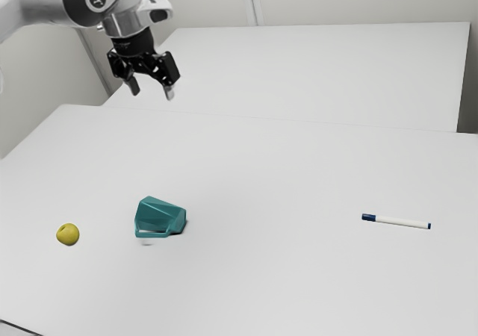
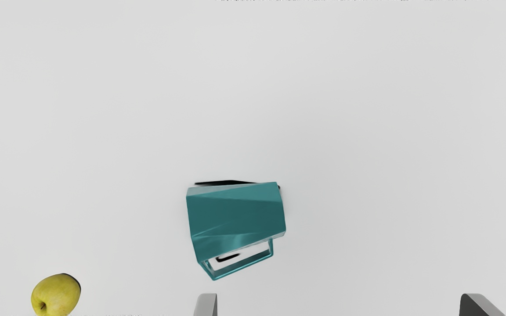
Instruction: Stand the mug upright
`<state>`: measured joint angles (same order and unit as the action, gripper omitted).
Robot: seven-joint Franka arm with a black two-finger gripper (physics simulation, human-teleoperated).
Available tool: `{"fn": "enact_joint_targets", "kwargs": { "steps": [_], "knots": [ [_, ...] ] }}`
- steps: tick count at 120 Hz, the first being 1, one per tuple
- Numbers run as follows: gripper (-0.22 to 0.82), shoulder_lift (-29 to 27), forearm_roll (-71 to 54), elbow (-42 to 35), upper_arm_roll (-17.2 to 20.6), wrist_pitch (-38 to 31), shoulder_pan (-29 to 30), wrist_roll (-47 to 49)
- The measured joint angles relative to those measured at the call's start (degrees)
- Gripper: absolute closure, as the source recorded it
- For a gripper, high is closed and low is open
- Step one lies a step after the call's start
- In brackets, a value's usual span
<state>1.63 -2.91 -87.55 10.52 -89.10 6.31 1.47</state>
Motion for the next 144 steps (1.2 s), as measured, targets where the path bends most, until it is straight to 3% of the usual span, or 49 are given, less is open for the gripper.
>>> {"fn": "enact_joint_targets", "kwargs": {
  "steps": [49, 68, 102, 144],
  "knots": [
    [0.0, -2.68, 4.81, -2.4, 0.1, 0.74, 1.31, 0.18],
    [0.0, -3.62, 10.73, -7.81, -0.03, -0.27, 1.61, 0.2],
    [0.0, -10.33, 16.83, -23.22, -0.24, -7.49, 6.7, -0.06],
    [0.0, -10.56, 20.61, -35.15, -0.4, -16.05, 15.49, -3.0]
  ]
}}
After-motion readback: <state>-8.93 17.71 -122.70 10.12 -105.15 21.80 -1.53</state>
